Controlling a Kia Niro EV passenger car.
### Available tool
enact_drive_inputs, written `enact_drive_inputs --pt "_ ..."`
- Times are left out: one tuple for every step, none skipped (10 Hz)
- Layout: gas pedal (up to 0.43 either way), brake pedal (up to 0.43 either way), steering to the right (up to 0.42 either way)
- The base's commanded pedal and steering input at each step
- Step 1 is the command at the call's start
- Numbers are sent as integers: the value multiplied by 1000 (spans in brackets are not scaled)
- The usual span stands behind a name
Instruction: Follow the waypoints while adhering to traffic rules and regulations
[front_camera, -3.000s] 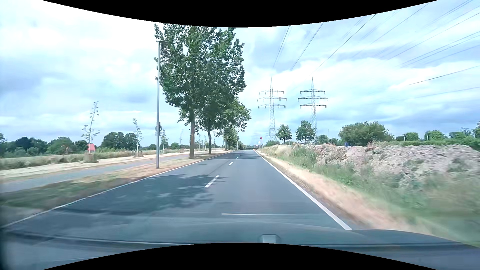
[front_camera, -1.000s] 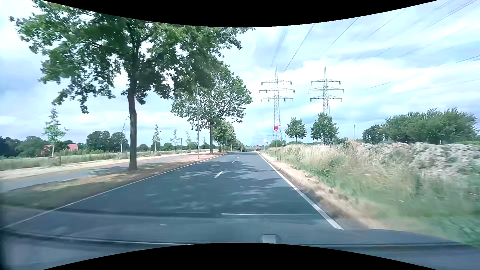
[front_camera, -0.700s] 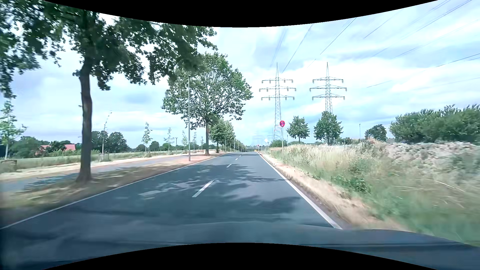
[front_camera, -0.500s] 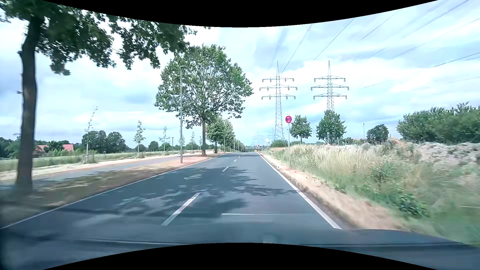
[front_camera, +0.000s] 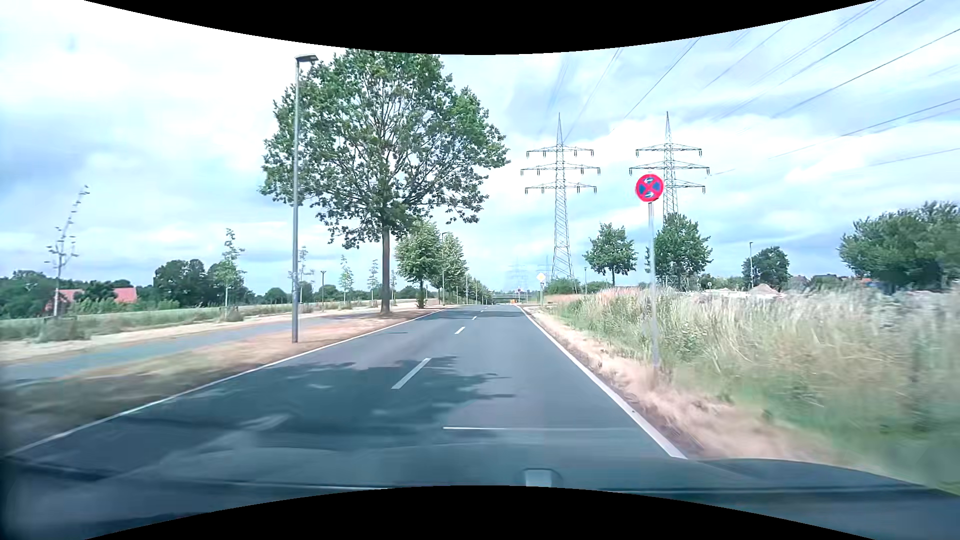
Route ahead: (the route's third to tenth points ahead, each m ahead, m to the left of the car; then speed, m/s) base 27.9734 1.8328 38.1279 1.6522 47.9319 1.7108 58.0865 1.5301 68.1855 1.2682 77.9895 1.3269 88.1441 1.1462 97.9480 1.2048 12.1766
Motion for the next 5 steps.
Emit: enact_drive_inputs --pt "157 12 -2" --pt "157 12 -2" --pt "157 12 -2" --pt "157 18 -1" --pt "157 12 -1"
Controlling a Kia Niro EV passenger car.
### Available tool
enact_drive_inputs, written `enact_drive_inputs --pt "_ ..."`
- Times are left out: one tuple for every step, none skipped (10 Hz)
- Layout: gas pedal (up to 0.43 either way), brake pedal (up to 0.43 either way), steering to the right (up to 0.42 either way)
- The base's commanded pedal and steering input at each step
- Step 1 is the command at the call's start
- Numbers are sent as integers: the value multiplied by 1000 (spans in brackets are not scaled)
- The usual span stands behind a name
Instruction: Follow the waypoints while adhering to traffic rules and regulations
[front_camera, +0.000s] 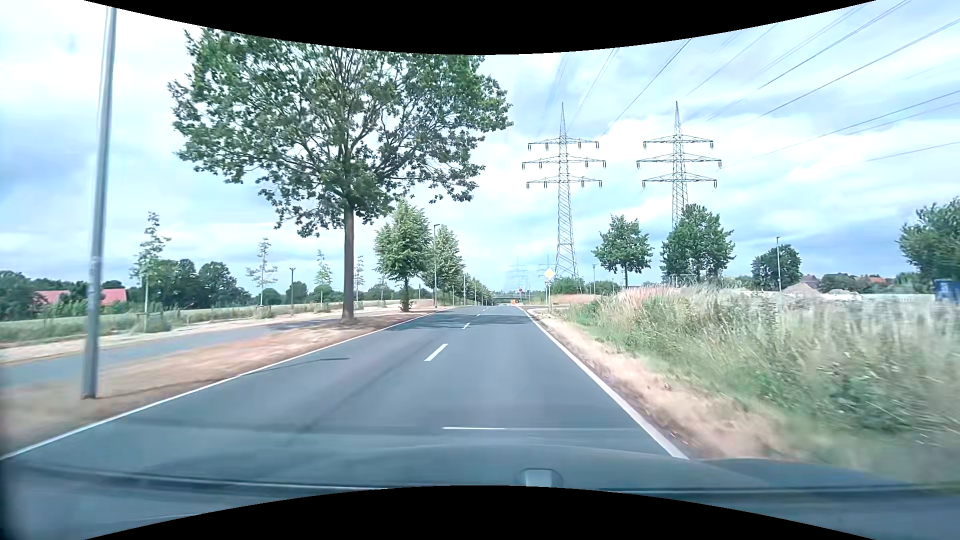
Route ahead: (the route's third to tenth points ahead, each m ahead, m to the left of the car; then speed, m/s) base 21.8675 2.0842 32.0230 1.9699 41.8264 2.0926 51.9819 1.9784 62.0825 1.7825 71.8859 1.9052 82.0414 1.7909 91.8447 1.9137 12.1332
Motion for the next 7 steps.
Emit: enact_drive_inputs --pt "157 18 -1" --pt "157 12 -1" --pt "157 12 -1" --pt "157 12 -1" --pt "157 18 -1" --pt "157 12 -1" --pt "157 12 -1"
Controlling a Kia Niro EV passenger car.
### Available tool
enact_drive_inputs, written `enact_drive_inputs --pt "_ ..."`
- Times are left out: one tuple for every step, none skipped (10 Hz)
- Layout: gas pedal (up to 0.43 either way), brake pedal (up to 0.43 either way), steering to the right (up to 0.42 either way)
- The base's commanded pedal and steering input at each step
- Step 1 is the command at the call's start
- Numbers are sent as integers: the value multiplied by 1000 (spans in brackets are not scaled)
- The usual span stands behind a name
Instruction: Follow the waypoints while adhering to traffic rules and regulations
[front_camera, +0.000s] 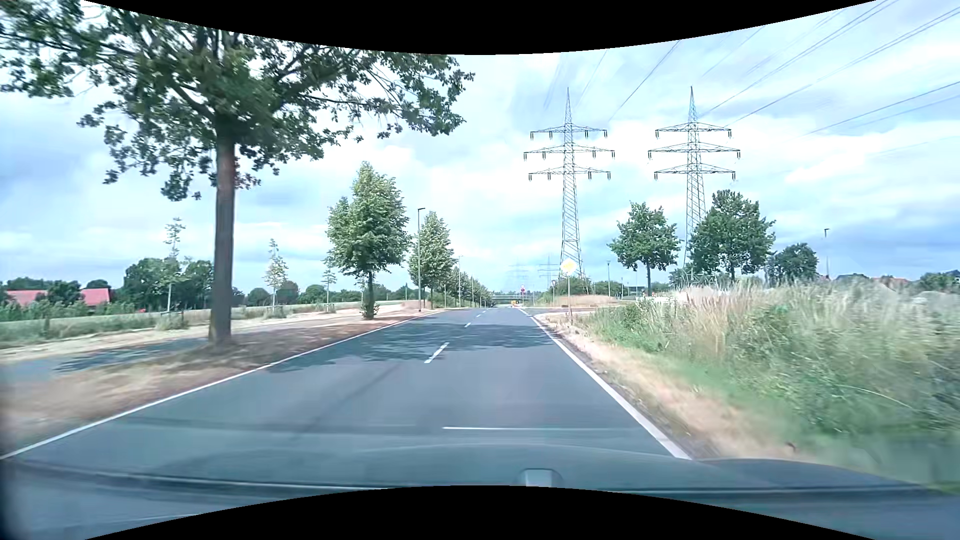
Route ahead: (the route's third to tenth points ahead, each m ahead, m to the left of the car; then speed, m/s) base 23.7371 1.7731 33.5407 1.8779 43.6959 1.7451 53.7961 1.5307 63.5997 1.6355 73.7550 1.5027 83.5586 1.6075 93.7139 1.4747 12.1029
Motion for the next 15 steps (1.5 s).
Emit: enact_drive_inputs --pt "150 18 -1" --pt "150 12 -1" --pt "150 18 -1" --pt "150 12 -1" --pt "150 12 -1" --pt "150 12 -2" --pt "150 12 -2" --pt "150 12 -2" --pt "150 18 -2" --pt "150 12 -2" --pt "150 18 -3" --pt "150 12 -2" --pt "150 18 0" --pt "150 12 0" --pt "150 12 0"
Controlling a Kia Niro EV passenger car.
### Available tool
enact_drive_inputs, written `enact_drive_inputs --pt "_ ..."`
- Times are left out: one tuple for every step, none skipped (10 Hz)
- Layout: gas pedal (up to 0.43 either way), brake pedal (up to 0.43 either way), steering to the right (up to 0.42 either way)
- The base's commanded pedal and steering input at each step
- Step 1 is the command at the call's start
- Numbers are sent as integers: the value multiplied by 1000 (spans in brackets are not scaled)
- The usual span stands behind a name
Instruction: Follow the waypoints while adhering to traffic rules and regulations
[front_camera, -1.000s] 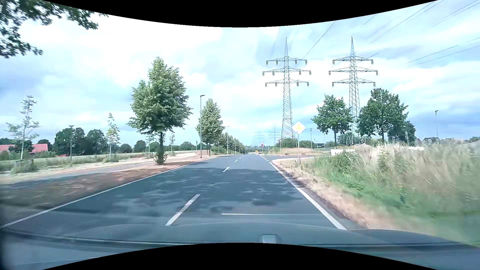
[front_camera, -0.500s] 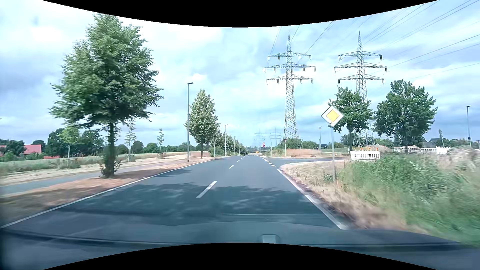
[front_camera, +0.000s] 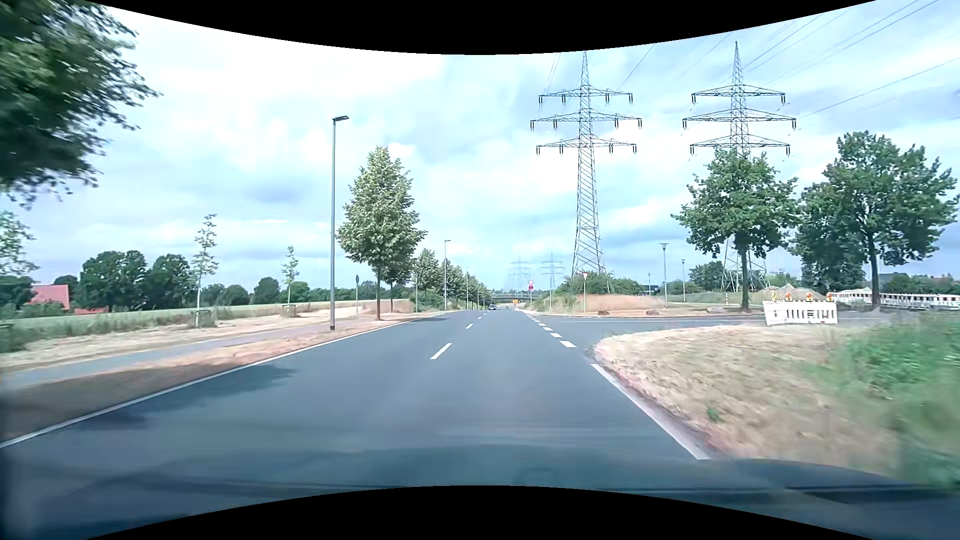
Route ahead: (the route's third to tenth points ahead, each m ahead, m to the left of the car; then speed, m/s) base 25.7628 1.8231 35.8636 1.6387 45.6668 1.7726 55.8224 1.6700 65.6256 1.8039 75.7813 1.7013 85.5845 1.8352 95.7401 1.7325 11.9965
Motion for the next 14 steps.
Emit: enact_drive_inputs --pt "150 18 0" --pt "150 12 0" --pt "157 12 0" --pt "157 18 1" --pt "169 18 3" --pt "169 12 3" --pt "169 12 3" --pt "169 12 2" --pt "169 12 1" --pt "157 12 1" --pt "157 12 1" --pt "157 18 1" --pt "157 18 1" --pt "157 12 1"
